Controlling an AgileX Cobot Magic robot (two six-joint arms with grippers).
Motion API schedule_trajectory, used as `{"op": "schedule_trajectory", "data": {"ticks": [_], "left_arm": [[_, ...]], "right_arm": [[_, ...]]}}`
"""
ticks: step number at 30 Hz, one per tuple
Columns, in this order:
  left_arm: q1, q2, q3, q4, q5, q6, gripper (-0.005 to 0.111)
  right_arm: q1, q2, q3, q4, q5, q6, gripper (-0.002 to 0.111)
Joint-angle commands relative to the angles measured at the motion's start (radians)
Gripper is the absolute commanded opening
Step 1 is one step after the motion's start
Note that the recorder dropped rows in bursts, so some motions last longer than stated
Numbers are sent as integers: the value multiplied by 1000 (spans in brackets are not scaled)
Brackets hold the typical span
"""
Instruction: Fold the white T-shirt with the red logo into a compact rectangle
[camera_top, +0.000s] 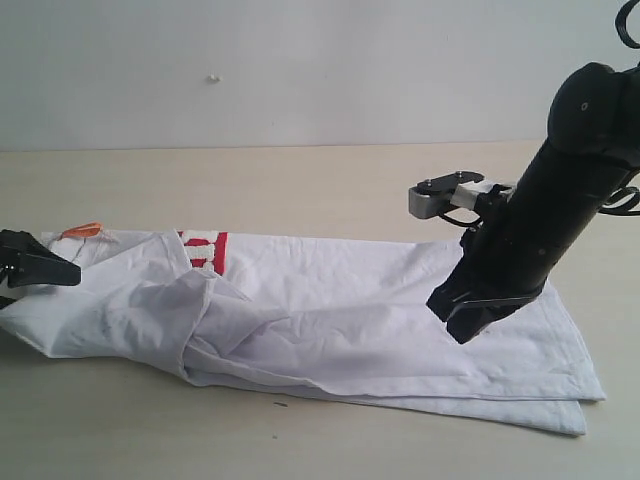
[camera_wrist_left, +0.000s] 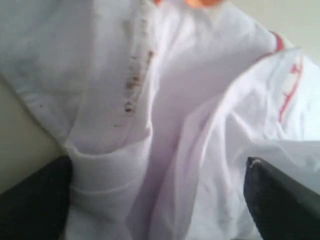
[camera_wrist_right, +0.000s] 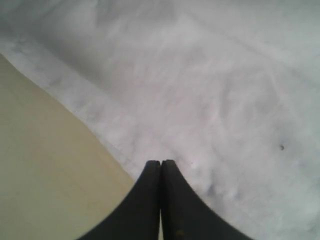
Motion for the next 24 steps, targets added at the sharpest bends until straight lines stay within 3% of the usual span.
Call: {"op": "schedule_trajectory", "data": {"ticks": [1, 3, 6, 9, 11, 17, 24], "left_arm": [[-5, 43, 10, 21, 55, 38, 87], [-14, 43, 10, 28, 58, 38, 85], [-41, 43, 10, 26, 62, 38, 69], [-72, 43, 10, 23, 49, 38, 36], [-88, 43, 10, 19, 45, 38, 3], [-78, 12, 10, -5, 92, 34, 0], [65, -149, 10, -4, 102, -42, 0]], "right_arm": [[1, -8, 0, 9, 5, -14, 0], [1, -8, 0, 11, 5, -14, 0], [1, -8, 0, 11, 5, -14, 0], [1, -8, 0, 14, 5, -14, 0], [1, -8, 0, 14, 5, -14, 0], [1, -8, 0, 0, -10, -14, 0], [1, -32, 0, -300, -120, 280, 0]]}}
